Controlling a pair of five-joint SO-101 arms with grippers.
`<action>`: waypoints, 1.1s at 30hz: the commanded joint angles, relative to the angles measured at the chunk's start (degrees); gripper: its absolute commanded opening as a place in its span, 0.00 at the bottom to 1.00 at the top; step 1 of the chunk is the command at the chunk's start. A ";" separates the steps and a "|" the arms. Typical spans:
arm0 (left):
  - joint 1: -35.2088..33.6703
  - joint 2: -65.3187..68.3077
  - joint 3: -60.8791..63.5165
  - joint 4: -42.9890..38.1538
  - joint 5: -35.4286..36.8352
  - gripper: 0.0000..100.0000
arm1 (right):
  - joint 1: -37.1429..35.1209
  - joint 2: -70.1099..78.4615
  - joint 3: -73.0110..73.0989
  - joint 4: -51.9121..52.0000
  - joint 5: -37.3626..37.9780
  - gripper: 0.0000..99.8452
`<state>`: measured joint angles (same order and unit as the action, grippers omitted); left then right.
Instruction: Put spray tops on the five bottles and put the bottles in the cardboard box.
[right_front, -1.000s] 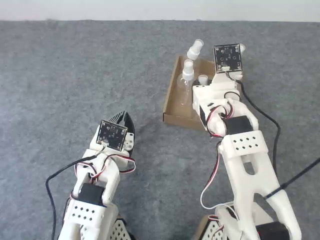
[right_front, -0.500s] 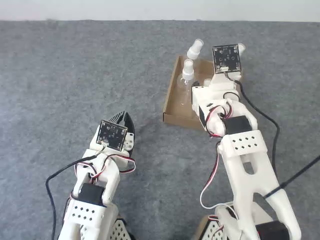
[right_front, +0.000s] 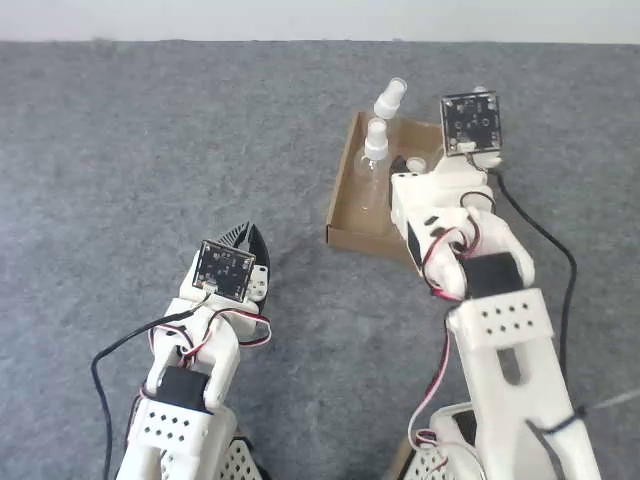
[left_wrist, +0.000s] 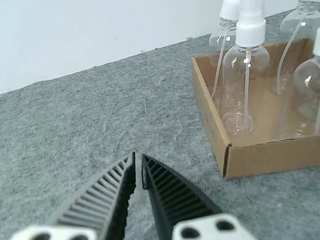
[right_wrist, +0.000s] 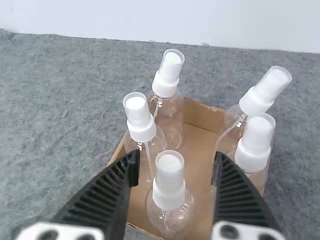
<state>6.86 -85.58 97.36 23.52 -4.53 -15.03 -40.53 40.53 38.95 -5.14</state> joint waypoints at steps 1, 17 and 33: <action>0.18 -0.62 -0.48 -0.79 -0.44 0.01 | 0.75 -5.58 -2.11 1.80 -0.18 0.19; -0.09 -0.53 -0.48 -0.70 -0.44 0.01 | 11.65 -6.64 -1.76 8.13 -0.18 0.19; 0.00 -0.62 -0.48 -0.70 -0.44 0.01 | 11.03 -6.64 -0.09 10.86 3.08 0.18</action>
<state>6.86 -85.58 97.36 23.52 -4.53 -4.04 -44.40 40.53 48.88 -2.95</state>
